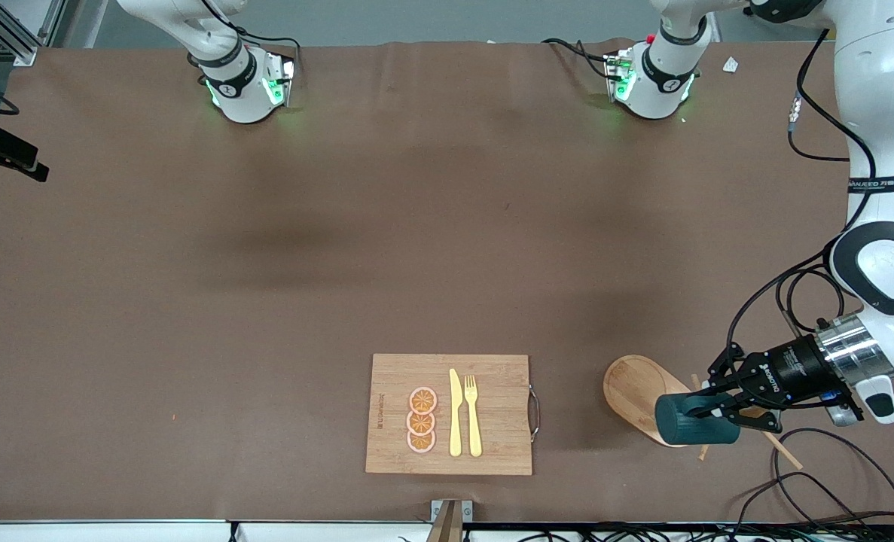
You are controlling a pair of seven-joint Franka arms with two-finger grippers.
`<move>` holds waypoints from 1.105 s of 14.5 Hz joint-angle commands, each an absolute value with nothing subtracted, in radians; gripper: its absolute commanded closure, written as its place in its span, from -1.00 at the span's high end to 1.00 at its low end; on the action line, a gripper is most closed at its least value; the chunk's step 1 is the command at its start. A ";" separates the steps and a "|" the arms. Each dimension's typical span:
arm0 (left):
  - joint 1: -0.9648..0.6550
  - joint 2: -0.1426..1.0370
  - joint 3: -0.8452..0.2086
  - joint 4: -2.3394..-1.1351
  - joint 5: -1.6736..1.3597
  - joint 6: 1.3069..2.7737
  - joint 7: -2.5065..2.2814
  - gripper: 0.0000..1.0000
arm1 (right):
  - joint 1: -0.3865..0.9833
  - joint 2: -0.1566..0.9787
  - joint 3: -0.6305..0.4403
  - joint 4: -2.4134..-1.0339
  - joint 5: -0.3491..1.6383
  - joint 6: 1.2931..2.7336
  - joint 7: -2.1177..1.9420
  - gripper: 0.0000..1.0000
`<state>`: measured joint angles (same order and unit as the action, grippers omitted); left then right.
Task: Pass cup and hang on rack
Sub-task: 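Hook the mug handle onto a rack peg with the left gripper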
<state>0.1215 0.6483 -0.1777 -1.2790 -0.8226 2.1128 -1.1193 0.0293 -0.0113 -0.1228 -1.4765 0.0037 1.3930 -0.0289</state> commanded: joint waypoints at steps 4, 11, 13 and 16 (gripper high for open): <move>0.166 0.655 -0.186 -1.281 -0.886 2.039 -1.005 -0.99 | 0.026 -0.035 -0.114 -1.502 0.006 1.399 -0.028 1.00; 0.190 0.666 -0.186 -1.282 -0.946 1.996 -0.942 -0.99 | 0.025 -0.035 -0.114 -1.502 0.006 1.399 -0.029 1.00; 0.198 0.672 -0.186 -1.282 -0.946 1.996 -0.940 -0.99 | 0.025 -0.035 -0.114 -1.502 0.005 1.399 -0.031 1.00; 0.195 0.676 -0.186 -1.282 -0.945 1.996 -0.940 -0.99 | 0.026 -0.035 -0.115 -1.502 0.005 1.401 -0.031 1.00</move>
